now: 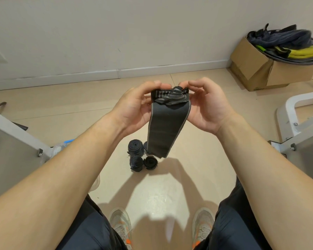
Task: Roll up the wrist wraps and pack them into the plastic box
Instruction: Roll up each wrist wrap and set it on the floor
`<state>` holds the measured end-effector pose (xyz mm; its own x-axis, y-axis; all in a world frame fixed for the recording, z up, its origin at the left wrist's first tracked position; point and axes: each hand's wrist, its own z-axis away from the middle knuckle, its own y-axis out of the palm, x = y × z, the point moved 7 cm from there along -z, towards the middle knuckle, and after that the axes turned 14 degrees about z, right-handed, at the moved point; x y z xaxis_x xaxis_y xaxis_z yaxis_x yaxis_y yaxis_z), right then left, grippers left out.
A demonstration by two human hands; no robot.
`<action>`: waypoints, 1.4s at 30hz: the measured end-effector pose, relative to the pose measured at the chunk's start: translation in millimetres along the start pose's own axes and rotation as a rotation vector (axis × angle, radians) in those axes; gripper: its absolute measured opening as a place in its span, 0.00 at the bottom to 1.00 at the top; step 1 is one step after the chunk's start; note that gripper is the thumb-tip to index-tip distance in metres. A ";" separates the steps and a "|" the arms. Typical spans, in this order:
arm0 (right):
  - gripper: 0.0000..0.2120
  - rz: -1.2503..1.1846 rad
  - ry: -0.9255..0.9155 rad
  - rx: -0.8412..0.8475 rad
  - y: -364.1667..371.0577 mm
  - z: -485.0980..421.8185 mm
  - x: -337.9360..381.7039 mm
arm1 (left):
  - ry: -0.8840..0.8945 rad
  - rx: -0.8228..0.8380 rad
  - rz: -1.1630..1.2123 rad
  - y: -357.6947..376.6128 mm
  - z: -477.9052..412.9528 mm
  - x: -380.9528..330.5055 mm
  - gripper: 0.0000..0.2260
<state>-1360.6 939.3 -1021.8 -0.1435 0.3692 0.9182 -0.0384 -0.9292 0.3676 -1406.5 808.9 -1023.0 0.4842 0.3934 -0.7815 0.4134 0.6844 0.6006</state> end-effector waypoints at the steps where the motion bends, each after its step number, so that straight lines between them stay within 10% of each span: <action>1: 0.10 0.089 -0.011 -0.021 -2.3 0.2 0.5 | -0.004 -0.014 -0.012 -0.1 0.2 0.2 0.07; 17: 0.05 0.748 0.037 -0.111 -12.9 -1.3 -6.0 | 0.049 -0.089 -0.328 -18.8 -2.1 -2.5 0.11; 35: 0.12 0.802 -0.266 -0.263 -6.3 -4.7 7.1 | -0.085 -0.248 -0.180 -20.9 0.8 13.2 0.14; 42: 0.14 0.500 -0.090 -0.147 -4.3 -3.9 -4.1 | -0.032 -0.254 -0.181 -24.0 -1.5 9.4 0.10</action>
<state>-1363.8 941.7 -1027.7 -0.0943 -0.1254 0.9876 -0.1263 -0.9825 -0.1369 -1413.0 797.1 -1045.0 0.4461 0.2342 -0.8638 0.2914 0.8746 0.3876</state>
